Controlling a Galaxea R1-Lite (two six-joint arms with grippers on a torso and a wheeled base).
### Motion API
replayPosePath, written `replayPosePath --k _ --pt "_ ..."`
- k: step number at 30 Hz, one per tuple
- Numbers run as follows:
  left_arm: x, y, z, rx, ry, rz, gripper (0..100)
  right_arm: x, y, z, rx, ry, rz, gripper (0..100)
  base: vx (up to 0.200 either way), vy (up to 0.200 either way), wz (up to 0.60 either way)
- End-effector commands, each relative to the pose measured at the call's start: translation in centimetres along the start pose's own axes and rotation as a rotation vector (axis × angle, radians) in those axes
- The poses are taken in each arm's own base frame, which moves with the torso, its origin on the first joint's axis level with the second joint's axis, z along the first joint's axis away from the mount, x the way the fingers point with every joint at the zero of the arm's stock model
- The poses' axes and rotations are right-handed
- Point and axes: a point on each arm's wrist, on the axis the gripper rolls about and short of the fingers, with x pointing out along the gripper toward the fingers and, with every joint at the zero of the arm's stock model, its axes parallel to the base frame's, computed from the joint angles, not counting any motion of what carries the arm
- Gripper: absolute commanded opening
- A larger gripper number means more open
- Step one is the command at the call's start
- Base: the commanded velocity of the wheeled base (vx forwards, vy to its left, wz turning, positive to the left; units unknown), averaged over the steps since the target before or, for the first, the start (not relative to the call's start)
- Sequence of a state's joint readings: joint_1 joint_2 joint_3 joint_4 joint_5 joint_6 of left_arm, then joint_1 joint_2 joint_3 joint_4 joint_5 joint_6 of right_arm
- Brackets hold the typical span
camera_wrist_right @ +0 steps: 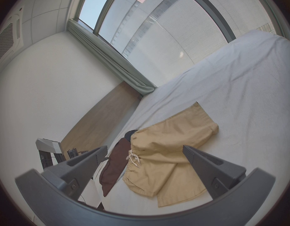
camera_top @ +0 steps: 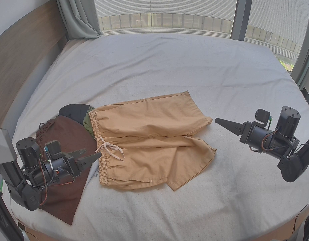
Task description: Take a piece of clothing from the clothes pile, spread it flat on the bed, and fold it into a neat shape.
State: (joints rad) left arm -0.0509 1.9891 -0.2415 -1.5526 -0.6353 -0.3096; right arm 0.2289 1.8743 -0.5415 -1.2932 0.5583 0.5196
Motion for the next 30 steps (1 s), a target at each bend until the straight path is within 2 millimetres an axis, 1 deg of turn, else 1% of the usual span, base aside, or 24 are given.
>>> replayPosePath --k 1,4,7,10,13,17,18,20,28,30 --pt "0.2 0.9 -1.6 0.006 0.060 0.018 100 0.9 -2.7 -2.2 0.046 0.066 -0.059 100 0.000 0.000 0.00" --pt "0.2 1.0 -2.1 0.001 0.077 0.022 100 0.9 -3.4 -2.3 0.054 0.068 -0.077 100 0.000 0.000 0.00" --pt "0.2 1.3 -2.2 -0.001 0.083 0.027 100 0.8 -3.6 -2.3 0.055 0.065 -0.083 100 0.000 0.000 0.00" --pt "0.2 1.6 -2.4 -0.009 0.087 0.040 100 0.8 -4.5 -2.6 0.066 0.070 -0.103 100 0.000 0.000 0.00" --pt "0.1 1.6 -2.4 -0.005 0.086 0.041 100 0.8 -5.3 -3.2 0.083 0.085 -0.122 100 0.000 0.000 0.00" --pt "0.1 1.6 -2.5 0.004 0.089 0.040 100 1.2 -6.9 -4.1 0.108 0.105 -0.154 100 0.000 0.000 0.00" --pt "0.1 1.6 -2.5 0.004 0.089 0.040 100 1.2 -6.9 -4.1 0.108 0.105 -0.154 100 0.000 0.000 0.00" --pt "0.3 1.8 -2.6 0.017 0.093 0.039 100 1.5 -7.9 -4.8 0.125 0.122 -0.172 100 0.000 0.000 0.00" --pt "0.3 1.8 -2.6 0.020 0.093 0.039 100 2.0 -9.4 -6.4 0.146 0.143 -0.190 100 0.000 0.000 0.00" --pt "0.4 1.8 -2.6 0.021 0.092 0.037 100 2.3 -10.3 -7.4 0.154 0.153 -0.200 100 0.000 0.000 0.00"
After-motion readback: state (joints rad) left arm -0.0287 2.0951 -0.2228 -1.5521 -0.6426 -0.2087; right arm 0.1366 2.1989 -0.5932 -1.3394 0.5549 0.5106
